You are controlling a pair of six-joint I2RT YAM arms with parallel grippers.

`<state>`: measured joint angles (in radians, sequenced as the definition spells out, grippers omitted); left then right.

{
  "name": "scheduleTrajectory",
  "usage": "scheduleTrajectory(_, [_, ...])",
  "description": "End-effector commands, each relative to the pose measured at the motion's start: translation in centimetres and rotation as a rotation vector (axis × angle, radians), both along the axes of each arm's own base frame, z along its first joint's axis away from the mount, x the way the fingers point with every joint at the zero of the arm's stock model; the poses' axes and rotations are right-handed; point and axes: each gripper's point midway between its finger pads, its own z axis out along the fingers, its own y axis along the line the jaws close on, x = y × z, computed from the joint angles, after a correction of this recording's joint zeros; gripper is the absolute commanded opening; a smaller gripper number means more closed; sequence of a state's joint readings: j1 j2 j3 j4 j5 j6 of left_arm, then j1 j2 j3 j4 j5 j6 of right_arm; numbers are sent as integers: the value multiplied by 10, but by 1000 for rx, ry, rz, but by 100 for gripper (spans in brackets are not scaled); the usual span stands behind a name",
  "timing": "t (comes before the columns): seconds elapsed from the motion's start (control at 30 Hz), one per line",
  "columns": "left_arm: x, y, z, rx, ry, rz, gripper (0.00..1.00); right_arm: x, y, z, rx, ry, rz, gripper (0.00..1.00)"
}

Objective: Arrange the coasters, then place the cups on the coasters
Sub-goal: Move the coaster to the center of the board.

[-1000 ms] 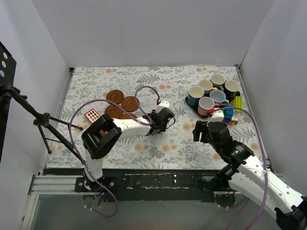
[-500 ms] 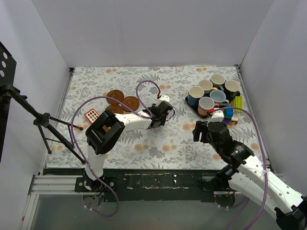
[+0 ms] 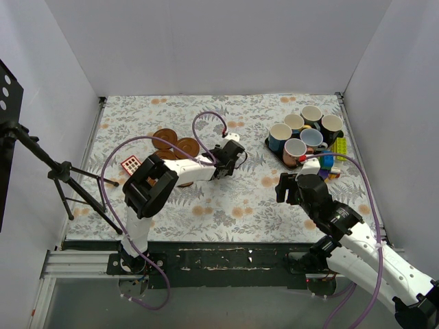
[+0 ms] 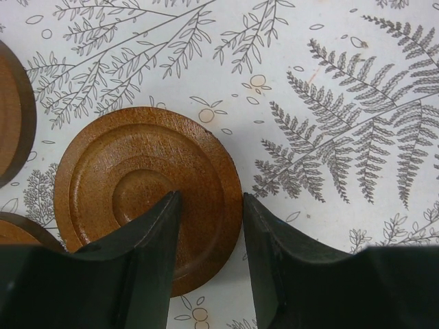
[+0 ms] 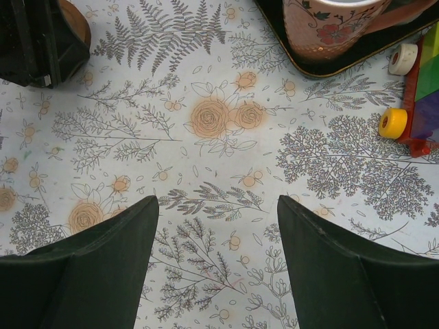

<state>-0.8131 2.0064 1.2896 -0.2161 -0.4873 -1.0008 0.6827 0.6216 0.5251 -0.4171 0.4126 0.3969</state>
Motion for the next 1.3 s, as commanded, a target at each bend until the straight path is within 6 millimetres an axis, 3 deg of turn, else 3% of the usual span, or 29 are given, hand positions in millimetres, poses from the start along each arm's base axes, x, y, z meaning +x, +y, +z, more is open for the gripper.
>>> scheduleTrajectory(0.0, [2, 30, -12, 98, 32, 42, 30, 3, 3, 2, 23, -15, -5, 78])
scheduleTrajectory(0.67, [16, 38, -12, 119, 21, 54, 30, 6, 10, 0, 27, -3, 15, 78])
scheduleTrajectory(1.27, [14, 44, -6, 125, 14, 58, 30, 6, 11, -2, 30, 1, 18, 78])
